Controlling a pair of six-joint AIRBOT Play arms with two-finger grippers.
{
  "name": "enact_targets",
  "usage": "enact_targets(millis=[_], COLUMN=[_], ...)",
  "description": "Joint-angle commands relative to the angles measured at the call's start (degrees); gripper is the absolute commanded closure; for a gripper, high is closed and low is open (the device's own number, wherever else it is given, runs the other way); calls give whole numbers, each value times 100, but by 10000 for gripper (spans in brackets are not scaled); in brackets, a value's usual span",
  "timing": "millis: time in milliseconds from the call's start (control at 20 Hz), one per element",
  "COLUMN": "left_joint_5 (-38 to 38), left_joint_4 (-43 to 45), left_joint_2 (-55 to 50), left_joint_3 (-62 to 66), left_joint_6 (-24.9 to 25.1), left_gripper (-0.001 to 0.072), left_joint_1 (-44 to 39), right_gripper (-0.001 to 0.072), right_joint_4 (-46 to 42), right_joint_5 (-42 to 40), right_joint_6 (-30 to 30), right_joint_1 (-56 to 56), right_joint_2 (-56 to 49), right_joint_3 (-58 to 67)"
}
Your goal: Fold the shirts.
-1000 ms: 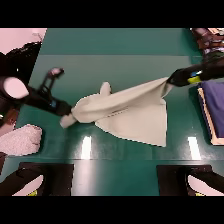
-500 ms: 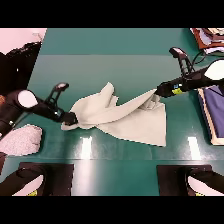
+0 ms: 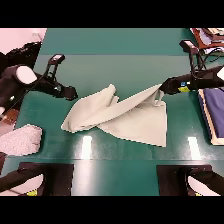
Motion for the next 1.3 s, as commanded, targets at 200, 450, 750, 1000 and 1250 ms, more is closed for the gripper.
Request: enact_targets(millis=[200, 450, 750, 1000, 1250], left_joint_5=[105, 192, 400, 369, 525], left_joint_4=[-1001, -1287, -1287, -1405, -1377], left_joint_2=[-1556, -1803, -1814, -1392, 461], left_joint_3=[116, 116, 114, 446, 1989], left_joint_6=[595, 743, 704, 675, 699], left_gripper=[210, 210, 419, 681, 680], left_joint_1=[706, 516, 503, 601, 1045], right_gripper=[696, 696, 695, 695, 696], right_joint_4=[0, 9, 11, -46, -39], right_joint_5=[-20, -4, 11, 48, 505], right_joint_6=[175, 323, 326, 317, 94], right_joint_1=[-2, -2, -2, -155, -1051], right_joint_2=[42, -105, -118, -118, -116], right_joint_3=[-4, -4, -4, 286, 2098])
